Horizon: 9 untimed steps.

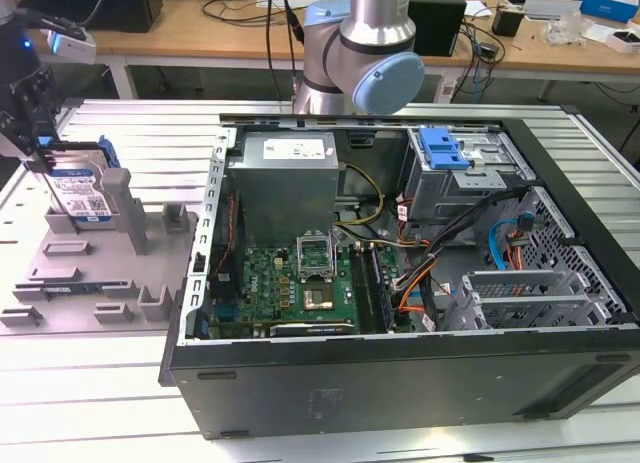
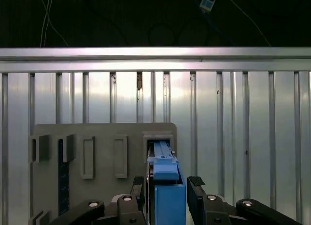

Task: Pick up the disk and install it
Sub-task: 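Pick up the disk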

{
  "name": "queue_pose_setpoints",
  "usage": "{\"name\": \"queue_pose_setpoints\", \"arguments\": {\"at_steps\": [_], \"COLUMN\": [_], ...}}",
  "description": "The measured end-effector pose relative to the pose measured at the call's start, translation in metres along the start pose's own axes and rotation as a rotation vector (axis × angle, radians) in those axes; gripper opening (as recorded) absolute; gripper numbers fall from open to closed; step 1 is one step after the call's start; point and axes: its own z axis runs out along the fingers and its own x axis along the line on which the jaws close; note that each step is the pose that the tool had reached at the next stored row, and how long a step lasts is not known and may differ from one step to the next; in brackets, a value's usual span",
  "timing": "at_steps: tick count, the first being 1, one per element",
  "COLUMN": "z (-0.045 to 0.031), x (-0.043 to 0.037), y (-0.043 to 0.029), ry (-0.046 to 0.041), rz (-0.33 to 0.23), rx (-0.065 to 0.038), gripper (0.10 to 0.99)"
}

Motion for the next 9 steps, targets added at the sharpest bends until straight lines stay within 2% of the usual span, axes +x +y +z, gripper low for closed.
{"name": "queue_pose_setpoints", "arguments": {"at_steps": [5,9], "z": [0.001,0.0011], "x": [-0.0007,-0.0008], "y": [0.0004,0.0007], "ry": [0.0026,0.0031], "rz": [0.0,0.0], "rx": [0.005,0.004], "gripper": [0.482,0.482]}}
